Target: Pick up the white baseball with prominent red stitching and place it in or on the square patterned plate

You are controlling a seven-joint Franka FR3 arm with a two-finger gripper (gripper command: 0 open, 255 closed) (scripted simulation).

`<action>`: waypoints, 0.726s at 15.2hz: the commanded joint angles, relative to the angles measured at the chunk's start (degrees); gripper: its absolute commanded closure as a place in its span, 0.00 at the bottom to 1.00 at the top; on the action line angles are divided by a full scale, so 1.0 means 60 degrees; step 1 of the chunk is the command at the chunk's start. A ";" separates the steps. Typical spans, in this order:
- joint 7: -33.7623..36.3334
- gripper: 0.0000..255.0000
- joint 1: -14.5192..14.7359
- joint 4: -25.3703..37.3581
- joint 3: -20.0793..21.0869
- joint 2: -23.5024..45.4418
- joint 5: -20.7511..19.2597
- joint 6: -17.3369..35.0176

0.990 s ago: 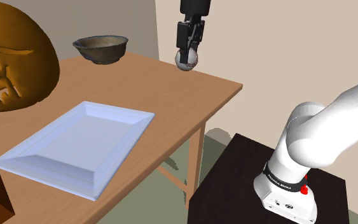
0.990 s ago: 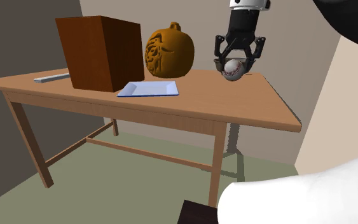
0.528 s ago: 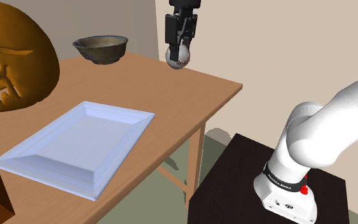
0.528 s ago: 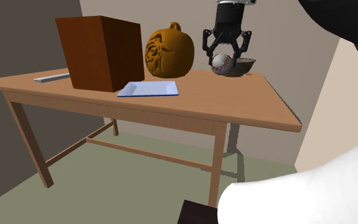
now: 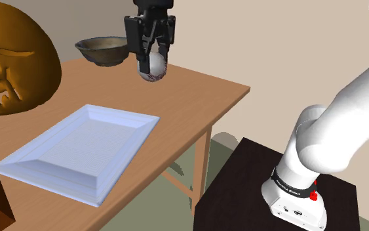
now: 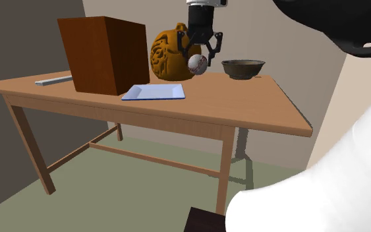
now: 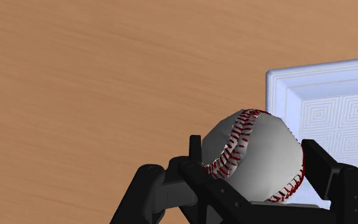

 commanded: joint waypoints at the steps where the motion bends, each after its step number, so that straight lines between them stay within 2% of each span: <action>1: 0.0502 1.00 0.0067 0.0467 0.0386 0.0452 -0.0096 0.0010; 6: 0.1939 1.00 0.0357 0.1951 0.1484 0.1945 -0.0703 -0.0034; 11: 0.3538 1.00 0.1076 0.3966 0.2515 0.3953 -0.1959 -0.0391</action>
